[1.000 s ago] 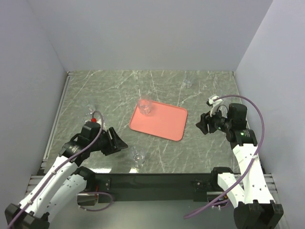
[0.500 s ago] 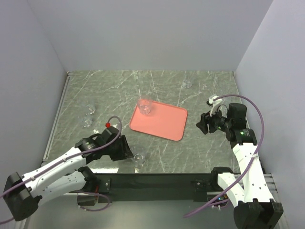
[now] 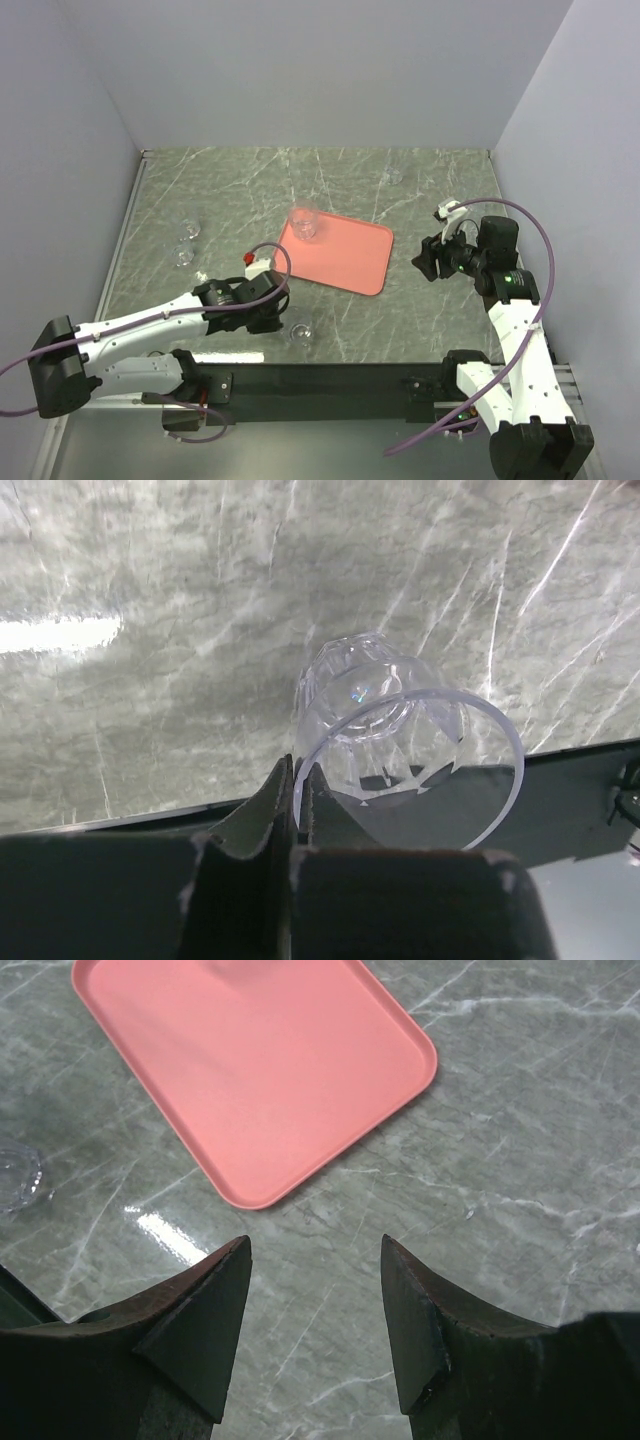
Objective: Place the glasses into the tray
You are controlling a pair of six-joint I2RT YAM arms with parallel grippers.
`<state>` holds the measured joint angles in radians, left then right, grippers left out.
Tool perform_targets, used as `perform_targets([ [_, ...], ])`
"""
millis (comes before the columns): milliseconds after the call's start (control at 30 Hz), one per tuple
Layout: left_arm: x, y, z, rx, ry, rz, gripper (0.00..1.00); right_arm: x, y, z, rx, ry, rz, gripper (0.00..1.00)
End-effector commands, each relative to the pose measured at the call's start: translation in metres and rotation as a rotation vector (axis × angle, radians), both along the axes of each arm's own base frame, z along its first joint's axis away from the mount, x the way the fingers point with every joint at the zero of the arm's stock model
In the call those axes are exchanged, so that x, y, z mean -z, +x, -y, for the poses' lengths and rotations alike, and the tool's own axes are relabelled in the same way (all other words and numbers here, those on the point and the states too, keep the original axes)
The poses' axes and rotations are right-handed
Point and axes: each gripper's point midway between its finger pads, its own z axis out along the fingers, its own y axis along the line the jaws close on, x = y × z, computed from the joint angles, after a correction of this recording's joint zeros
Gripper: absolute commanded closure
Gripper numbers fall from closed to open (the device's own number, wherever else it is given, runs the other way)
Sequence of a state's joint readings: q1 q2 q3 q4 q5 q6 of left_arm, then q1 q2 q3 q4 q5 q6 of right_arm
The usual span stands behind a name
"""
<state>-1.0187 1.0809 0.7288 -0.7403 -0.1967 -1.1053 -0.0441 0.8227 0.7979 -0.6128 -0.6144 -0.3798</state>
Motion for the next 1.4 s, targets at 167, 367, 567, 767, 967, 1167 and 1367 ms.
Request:
perform_targets([
  [167,-0.048,0.035,0.017,-0.022,-0.04,0.203,0.99,-0.007,0.004,0.003,0.005,-0.005,0.042,0.38],
  [367,-0.061,0.056,0.023,-0.02,-0.015,0.278,1.0,-0.006,0.003,0.002,-0.002,-0.003,0.041,0.38],
  [567,-0.074,0.083,0.03,-0.042,-0.009,0.327,1.0,-0.006,0.002,0.001,-0.008,0.0,0.041,0.38],
  [767,-0.086,0.117,0.036,-0.033,-0.028,0.355,1.0,-0.006,0.002,0.001,-0.009,0.001,0.041,0.38],
  [967,-0.086,0.152,0.057,0.017,-0.033,0.354,1.0,-0.006,0.002,0.002,-0.003,-0.003,0.044,0.38],
  [1167,-0.089,0.186,0.084,0.036,-0.026,0.368,1.0,-0.005,0.002,0.002,-0.004,-0.005,0.041,0.38],
  [1367,-0.083,0.219,0.106,0.038,-0.014,0.366,1.0,-0.005,0.003,0.003,0.001,-0.005,0.043,0.38],
])
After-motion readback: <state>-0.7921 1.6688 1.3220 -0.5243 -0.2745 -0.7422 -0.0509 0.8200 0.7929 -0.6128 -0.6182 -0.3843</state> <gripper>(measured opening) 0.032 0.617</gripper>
